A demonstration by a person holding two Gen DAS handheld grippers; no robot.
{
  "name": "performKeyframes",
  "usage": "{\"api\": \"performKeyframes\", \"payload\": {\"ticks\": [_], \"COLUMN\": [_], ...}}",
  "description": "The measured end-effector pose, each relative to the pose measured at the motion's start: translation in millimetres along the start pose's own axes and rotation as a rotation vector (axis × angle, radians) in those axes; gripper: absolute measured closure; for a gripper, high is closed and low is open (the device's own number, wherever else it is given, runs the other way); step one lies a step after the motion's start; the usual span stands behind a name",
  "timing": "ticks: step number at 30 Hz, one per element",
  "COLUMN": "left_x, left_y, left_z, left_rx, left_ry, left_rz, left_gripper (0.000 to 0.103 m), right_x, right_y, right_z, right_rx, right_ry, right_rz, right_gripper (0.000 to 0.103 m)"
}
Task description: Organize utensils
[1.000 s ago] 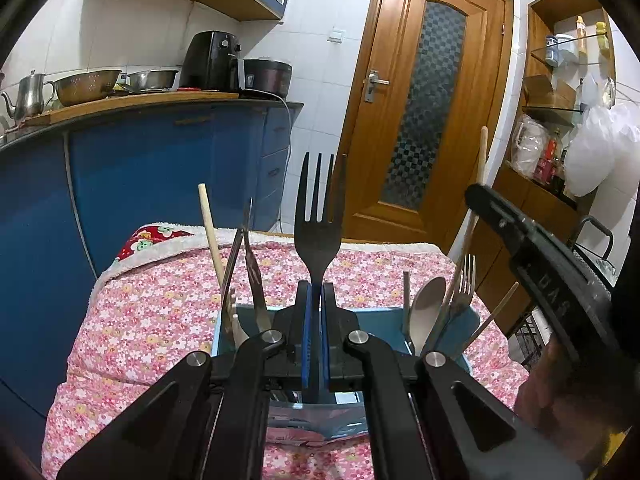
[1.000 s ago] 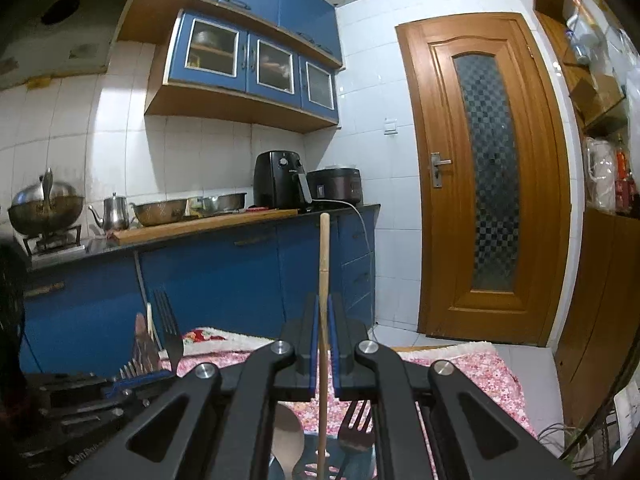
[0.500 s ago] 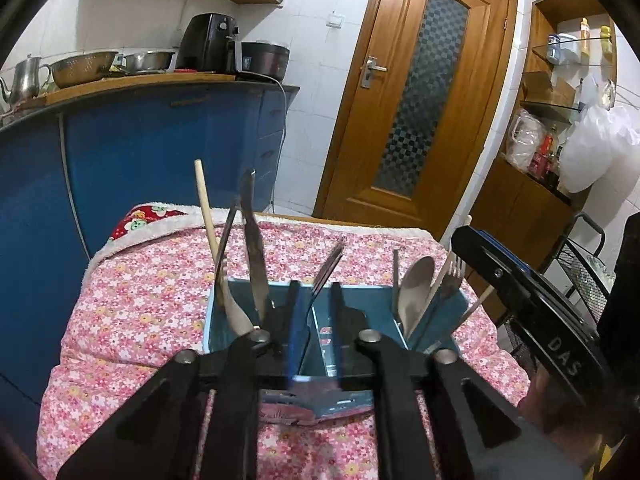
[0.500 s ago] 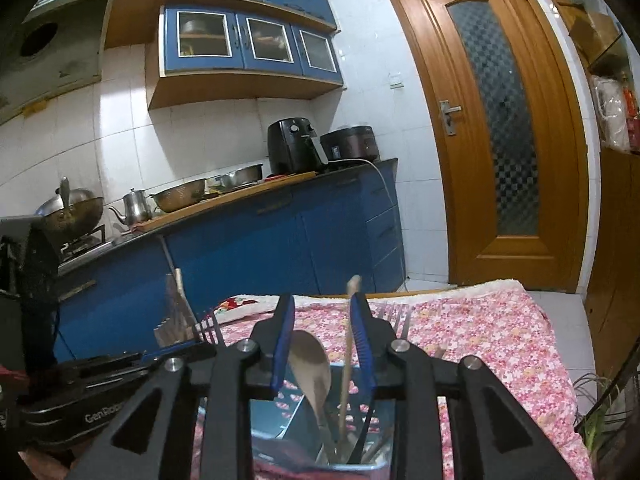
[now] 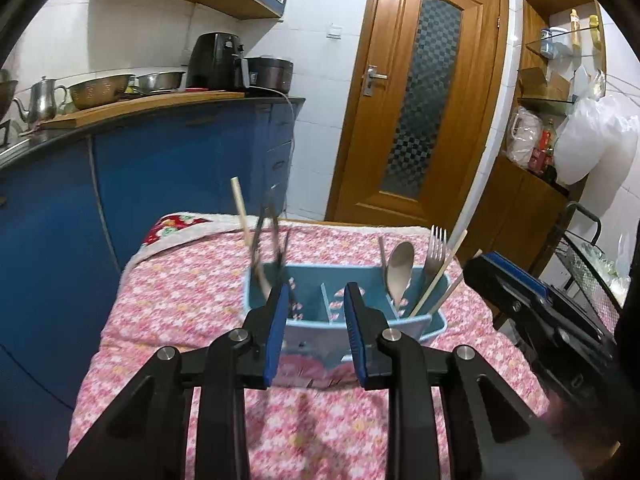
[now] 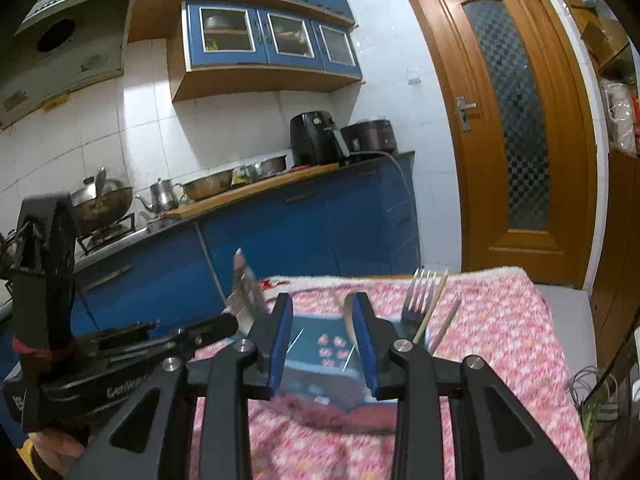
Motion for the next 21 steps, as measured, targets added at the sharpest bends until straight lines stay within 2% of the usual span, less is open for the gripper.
{"api": "performKeyframes", "payload": {"ticks": [7, 9, 13, 19, 21], "left_x": [11, 12, 11, 8, 7], "left_y": [-28, -36, -53, -71, -75], "left_z": [16, 19, 25, 26, 24], "left_rx": [0.034, 0.031, 0.026, -0.009, -0.018], "left_ry": [0.019, 0.036, 0.07, 0.137, 0.144], "left_rz": [0.033, 0.039, 0.049, 0.051, 0.047], "left_gripper": [0.071, 0.07, 0.067, 0.053, 0.052], "right_x": [10, 12, 15, 19, 20], "right_y": [-29, -37, -53, -73, -77], "right_z": [17, 19, 19, 13, 10], "right_rx": [-0.005, -0.005, -0.01, -0.03, -0.035], "right_ry": [-0.002, -0.002, -0.018, -0.058, -0.067], "right_rz": [0.059, 0.069, 0.087, 0.102, 0.108], "right_gripper": [0.069, 0.064, 0.061, 0.046, 0.039]}}
Point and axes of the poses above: each gripper's, at about its wrist camera, not at the fingertips, and x roughly against the way its jaws point, z to its left, y to its top, the point moved 10 cm from there along -x, roughly the way its jaws point, and after that the axes turned 11 degrees about y, right-handed, at the moved point
